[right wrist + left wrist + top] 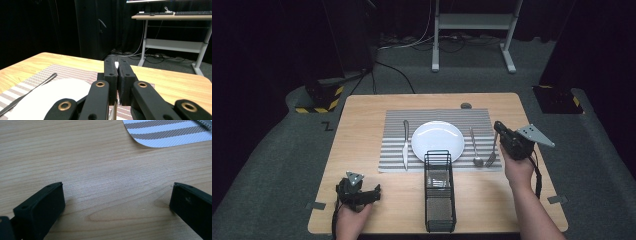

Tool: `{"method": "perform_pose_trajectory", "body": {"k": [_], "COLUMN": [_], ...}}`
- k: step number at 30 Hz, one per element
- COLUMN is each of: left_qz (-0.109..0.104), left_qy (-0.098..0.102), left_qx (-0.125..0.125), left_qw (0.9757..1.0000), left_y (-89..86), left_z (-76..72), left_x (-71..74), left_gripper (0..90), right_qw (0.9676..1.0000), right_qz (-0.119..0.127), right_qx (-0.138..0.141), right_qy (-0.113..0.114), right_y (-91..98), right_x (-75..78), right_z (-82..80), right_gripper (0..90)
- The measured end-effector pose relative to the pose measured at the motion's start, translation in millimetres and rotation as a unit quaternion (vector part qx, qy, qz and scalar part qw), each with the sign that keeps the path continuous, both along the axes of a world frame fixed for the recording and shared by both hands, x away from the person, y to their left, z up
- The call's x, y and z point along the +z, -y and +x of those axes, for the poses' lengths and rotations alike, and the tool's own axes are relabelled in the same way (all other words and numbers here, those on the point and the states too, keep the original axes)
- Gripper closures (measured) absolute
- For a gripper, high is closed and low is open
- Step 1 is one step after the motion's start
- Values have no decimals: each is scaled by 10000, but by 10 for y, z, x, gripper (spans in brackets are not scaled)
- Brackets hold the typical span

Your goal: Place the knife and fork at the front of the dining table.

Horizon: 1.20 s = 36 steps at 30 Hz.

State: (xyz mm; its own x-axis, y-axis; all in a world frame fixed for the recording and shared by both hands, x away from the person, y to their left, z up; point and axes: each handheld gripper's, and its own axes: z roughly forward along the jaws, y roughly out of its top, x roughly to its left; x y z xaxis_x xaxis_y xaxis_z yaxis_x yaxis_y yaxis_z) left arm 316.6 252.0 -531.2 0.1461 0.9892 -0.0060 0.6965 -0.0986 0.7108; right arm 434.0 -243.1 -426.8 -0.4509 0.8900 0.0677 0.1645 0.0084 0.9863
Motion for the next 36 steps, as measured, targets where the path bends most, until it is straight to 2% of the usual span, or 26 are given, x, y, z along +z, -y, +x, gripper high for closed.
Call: {"method": "perform_pose_trajectory", "body": {"k": [6,14,20,28,36], "left_qz": [-1,-1,-4,-2,-5], "left_qy": [0,0,-2,1,-1], "left_qx": [0,0,4,8,0], "left_qw": [10000,10000,10000,10000,10000], "left_y": [0,0,1,2,1], "left_z": [0,0,-1,-3,-6], "left_x": [0,0,0,0,-1], "left_gripper": [0,0,0,0,1], "right_qw": [10000,10000,9999,9987,9976], "right_qz": [-24,19,111,328,444], "right_qx": [-6,-31,-70,-71,-129], "right_qy": [43,-15,-84,-377,-518], "right_y": [40,25,-21,-30,29], "right_x": [24,-35,-99,-234,-358], "right_z": [-27,122,309,630,801], "right_gripper": [872,871,870,866,856]}}
